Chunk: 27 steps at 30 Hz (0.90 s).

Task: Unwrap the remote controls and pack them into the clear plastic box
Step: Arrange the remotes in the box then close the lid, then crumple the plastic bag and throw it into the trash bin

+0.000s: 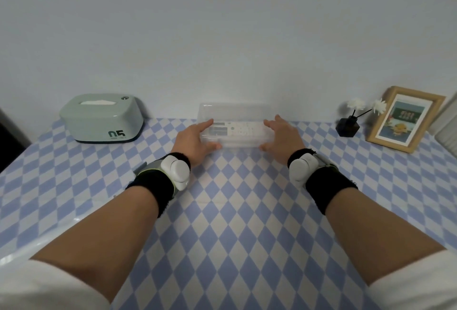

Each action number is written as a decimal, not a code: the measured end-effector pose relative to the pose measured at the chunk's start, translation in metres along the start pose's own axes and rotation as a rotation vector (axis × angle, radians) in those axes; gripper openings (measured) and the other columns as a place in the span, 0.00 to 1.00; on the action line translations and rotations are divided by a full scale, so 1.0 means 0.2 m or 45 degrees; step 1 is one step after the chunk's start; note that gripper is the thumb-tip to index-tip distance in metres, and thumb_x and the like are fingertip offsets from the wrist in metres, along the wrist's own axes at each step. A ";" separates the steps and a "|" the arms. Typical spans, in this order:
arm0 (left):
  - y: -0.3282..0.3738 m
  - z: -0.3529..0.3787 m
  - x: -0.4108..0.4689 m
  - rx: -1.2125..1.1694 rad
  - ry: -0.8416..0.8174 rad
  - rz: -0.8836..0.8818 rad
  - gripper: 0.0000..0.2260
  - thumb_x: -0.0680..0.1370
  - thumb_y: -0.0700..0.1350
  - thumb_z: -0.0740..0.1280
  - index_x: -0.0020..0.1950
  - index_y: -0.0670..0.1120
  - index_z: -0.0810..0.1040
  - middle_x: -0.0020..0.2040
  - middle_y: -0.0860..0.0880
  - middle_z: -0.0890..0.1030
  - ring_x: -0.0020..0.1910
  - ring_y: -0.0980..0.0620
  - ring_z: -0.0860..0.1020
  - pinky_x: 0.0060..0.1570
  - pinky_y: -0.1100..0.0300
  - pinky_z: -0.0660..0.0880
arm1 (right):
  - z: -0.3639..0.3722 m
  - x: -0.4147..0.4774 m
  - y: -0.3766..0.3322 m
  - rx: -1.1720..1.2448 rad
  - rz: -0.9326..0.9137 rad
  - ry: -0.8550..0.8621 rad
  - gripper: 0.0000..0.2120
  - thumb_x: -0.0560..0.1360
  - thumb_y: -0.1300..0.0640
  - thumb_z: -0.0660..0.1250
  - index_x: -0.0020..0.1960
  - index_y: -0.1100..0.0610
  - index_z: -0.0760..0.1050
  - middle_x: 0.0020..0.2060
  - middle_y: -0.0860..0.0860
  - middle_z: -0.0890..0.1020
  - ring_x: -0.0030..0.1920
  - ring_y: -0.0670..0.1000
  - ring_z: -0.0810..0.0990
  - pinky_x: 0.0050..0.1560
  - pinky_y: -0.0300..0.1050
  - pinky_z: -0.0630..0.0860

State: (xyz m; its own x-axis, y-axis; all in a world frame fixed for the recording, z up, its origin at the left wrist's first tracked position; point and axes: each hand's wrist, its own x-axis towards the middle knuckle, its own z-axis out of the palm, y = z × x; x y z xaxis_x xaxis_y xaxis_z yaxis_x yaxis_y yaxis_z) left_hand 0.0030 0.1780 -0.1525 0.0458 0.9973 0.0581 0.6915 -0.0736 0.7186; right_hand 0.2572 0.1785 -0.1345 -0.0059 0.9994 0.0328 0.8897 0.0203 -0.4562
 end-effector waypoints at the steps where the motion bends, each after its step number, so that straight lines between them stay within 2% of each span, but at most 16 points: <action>1: 0.01 0.01 0.01 -0.007 -0.002 0.000 0.34 0.75 0.52 0.78 0.79 0.56 0.68 0.77 0.47 0.72 0.77 0.45 0.68 0.75 0.55 0.63 | -0.01 0.02 0.00 -0.009 0.003 -0.019 0.38 0.75 0.55 0.74 0.80 0.53 0.61 0.81 0.56 0.54 0.80 0.56 0.55 0.77 0.46 0.53; 6: 0.04 0.00 0.02 0.105 -0.055 0.004 0.36 0.77 0.52 0.75 0.82 0.54 0.62 0.78 0.44 0.70 0.77 0.43 0.67 0.75 0.53 0.62 | -0.04 0.03 -0.03 -0.113 0.006 -0.172 0.44 0.74 0.47 0.74 0.81 0.54 0.53 0.82 0.56 0.48 0.81 0.57 0.51 0.77 0.48 0.54; 9: 0.07 -0.04 -0.05 0.168 -0.098 -0.007 0.41 0.77 0.52 0.75 0.84 0.52 0.56 0.80 0.42 0.65 0.79 0.42 0.63 0.75 0.50 0.61 | -0.06 -0.03 -0.06 -0.141 -0.004 -0.144 0.44 0.73 0.45 0.74 0.81 0.52 0.54 0.81 0.56 0.50 0.81 0.58 0.51 0.78 0.52 0.54; 11: 0.08 -0.09 -0.13 0.227 -0.116 0.012 0.39 0.77 0.53 0.75 0.83 0.49 0.59 0.79 0.43 0.68 0.78 0.42 0.65 0.74 0.51 0.63 | -0.05 -0.09 -0.10 -0.181 -0.047 -0.062 0.42 0.74 0.44 0.73 0.80 0.51 0.56 0.81 0.56 0.53 0.81 0.59 0.50 0.79 0.57 0.54; 14: 0.03 -0.24 -0.31 0.342 -0.136 -0.011 0.30 0.78 0.55 0.72 0.78 0.48 0.69 0.76 0.45 0.72 0.75 0.42 0.69 0.71 0.52 0.65 | -0.02 -0.21 -0.25 -0.190 -0.141 -0.055 0.39 0.74 0.43 0.73 0.79 0.51 0.59 0.80 0.57 0.57 0.80 0.58 0.53 0.78 0.59 0.56; 18: -0.07 -0.49 -0.59 0.381 -0.093 -0.072 0.26 0.80 0.56 0.70 0.76 0.49 0.72 0.76 0.46 0.73 0.75 0.44 0.70 0.71 0.53 0.64 | 0.07 -0.40 -0.50 -0.187 -0.284 -0.135 0.39 0.74 0.42 0.72 0.78 0.52 0.61 0.77 0.55 0.63 0.78 0.56 0.59 0.75 0.55 0.61; 21: -0.16 -0.64 -0.76 0.415 -0.074 -0.122 0.25 0.81 0.58 0.68 0.75 0.49 0.73 0.75 0.47 0.74 0.74 0.45 0.71 0.70 0.53 0.65 | 0.15 -0.52 -0.65 -0.180 -0.351 -0.252 0.39 0.74 0.41 0.72 0.79 0.51 0.60 0.78 0.54 0.62 0.78 0.56 0.60 0.75 0.55 0.62; 24: -0.27 -0.77 -0.95 0.477 -0.116 -0.227 0.30 0.79 0.63 0.67 0.77 0.50 0.70 0.76 0.47 0.73 0.74 0.45 0.70 0.70 0.52 0.66 | 0.25 -0.68 -0.81 -0.191 -0.407 -0.347 0.39 0.74 0.41 0.72 0.79 0.51 0.60 0.79 0.54 0.61 0.77 0.57 0.62 0.75 0.54 0.63; 27: -0.39 -0.87 -1.17 0.560 -0.227 -0.342 0.41 0.72 0.69 0.72 0.80 0.53 0.64 0.77 0.48 0.70 0.75 0.44 0.69 0.70 0.50 0.66 | 0.35 -0.85 -0.96 -0.187 -0.476 -0.414 0.39 0.75 0.42 0.72 0.79 0.51 0.60 0.78 0.55 0.63 0.76 0.57 0.64 0.74 0.53 0.64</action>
State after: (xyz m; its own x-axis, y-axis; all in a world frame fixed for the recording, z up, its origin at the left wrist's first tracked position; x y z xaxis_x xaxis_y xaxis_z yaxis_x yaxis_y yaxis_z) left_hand -0.1872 -0.0500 -0.1022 -0.0790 0.9692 -0.2333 0.9304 0.1557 0.3318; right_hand 0.0560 0.0062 -0.1147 -0.4565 0.8817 -0.1191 0.8542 0.3969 -0.3358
